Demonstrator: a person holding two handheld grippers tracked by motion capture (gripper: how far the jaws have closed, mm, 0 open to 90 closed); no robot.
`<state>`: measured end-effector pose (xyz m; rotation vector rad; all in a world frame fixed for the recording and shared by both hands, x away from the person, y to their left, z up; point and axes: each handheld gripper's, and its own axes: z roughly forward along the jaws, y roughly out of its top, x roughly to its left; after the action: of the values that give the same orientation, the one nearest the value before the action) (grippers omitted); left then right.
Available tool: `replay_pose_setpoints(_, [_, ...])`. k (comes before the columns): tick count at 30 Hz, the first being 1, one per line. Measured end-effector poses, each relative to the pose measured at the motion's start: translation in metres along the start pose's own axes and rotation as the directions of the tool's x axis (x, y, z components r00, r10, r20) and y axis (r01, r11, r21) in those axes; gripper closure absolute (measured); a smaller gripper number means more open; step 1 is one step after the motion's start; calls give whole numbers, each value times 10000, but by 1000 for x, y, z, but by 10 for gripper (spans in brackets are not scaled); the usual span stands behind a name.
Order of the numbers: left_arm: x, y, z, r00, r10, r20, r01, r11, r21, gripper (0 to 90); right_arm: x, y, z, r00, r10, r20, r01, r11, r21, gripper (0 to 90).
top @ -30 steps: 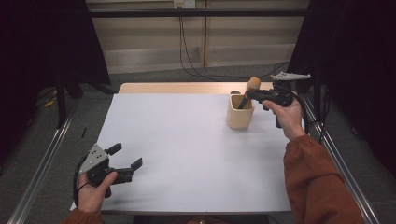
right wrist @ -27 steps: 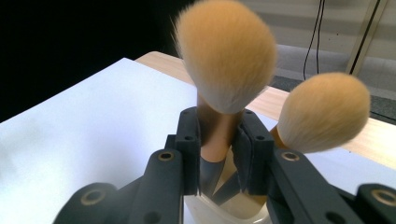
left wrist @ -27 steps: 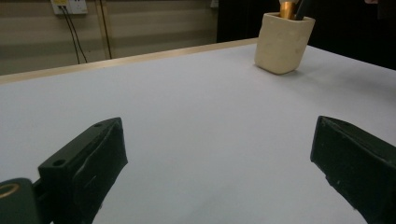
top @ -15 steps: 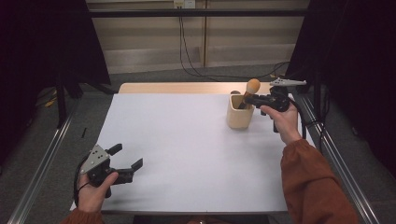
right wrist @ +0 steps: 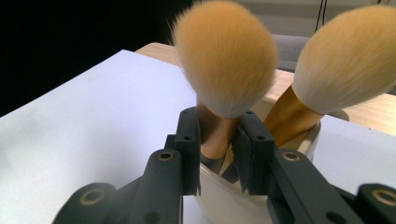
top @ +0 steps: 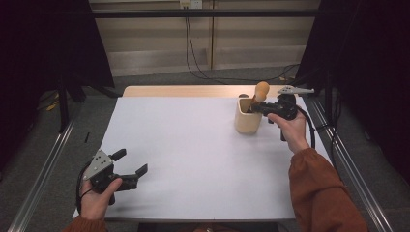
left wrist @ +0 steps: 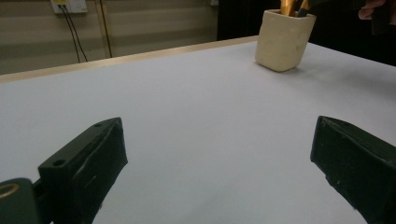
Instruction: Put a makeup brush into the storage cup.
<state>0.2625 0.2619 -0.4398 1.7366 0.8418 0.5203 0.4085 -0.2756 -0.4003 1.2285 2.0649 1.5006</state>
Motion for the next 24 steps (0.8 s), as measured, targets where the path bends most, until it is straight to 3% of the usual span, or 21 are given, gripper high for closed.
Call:
replay_pose_setpoints(8, [0, 0, 0, 10000, 25, 42, -25, 10000, 26, 34, -3, -6, -2, 9999, 149, 78, -149, 9999, -43, 716])
replay_pose_setpoints(12, [0, 0, 1, 10000, 22, 83, -22, 10000, 39, 34, -4, -11, -4, 9996, 217, 205, -216, 9998, -44, 641])
replay_pose_setpoints(18, [0, -1, 2, 9999, 7, 118, -7, 10000, 57, 35, -5, -14, -8, 9978, 25, 660, -2, 9994, -345, 430])
replay_pose_setpoints(24, [0, 0, 3, 9999, -52, 102, 52, 10000, 44, 34, -7, -18, -11, 9964, 58, 841, -26, 9992, -390, 326])
